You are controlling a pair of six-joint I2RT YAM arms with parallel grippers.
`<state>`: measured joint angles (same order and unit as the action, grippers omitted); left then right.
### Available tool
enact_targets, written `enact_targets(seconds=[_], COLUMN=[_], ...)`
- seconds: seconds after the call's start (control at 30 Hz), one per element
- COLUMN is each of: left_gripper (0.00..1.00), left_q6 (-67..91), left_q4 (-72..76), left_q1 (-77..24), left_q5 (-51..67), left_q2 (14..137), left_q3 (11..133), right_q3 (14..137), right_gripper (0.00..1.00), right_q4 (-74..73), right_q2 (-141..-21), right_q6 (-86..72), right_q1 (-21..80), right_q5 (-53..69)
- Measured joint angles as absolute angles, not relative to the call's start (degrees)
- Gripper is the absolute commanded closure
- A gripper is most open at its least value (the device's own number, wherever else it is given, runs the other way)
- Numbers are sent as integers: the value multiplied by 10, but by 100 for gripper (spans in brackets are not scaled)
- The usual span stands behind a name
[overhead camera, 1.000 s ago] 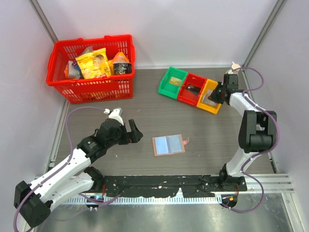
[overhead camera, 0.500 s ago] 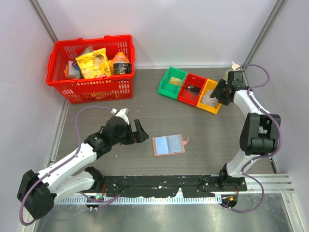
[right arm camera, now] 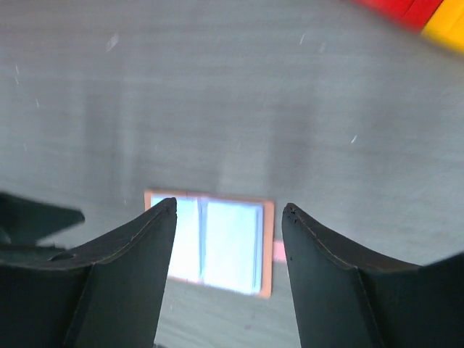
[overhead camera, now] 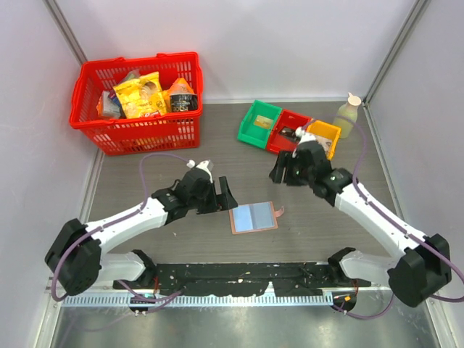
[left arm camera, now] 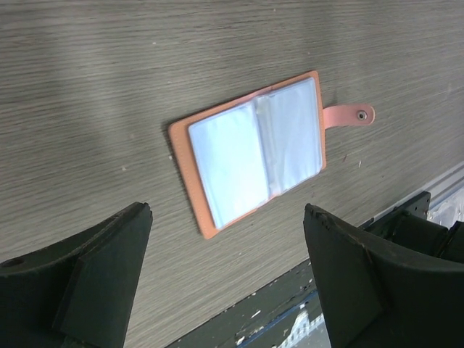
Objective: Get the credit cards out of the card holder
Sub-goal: Remove the credit card from the card holder.
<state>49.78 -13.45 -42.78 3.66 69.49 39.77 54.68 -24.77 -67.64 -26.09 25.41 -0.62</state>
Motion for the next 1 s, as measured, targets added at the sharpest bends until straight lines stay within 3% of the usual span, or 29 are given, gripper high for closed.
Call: enact_targets(seconds=[0.17,0.37,0.5,0.7,1.0], left_gripper=[19,43,53,64,73], left_q6=[517,526,527,538,553], left_q4=[-107,-93,-90,-87,-74], left_q1=[-455,-467,-472,-489,-498], left_q5=[25,20,16,14,11], left_q2=[752,838,867,892,911], left_q3=[415,442,449,449,449], right_q3=[444,375,350,331,318], right_gripper=[36,46,48,51,57], right_q4=[-243,-215,-185,-146,-108], right_q2=[-634,-627,-645,-693,-732], right_q6=[-308,-344,-356,-362,-364], right_q1=[339,374,379,382,382], right_q5=[-6,-5,-4,5,26])
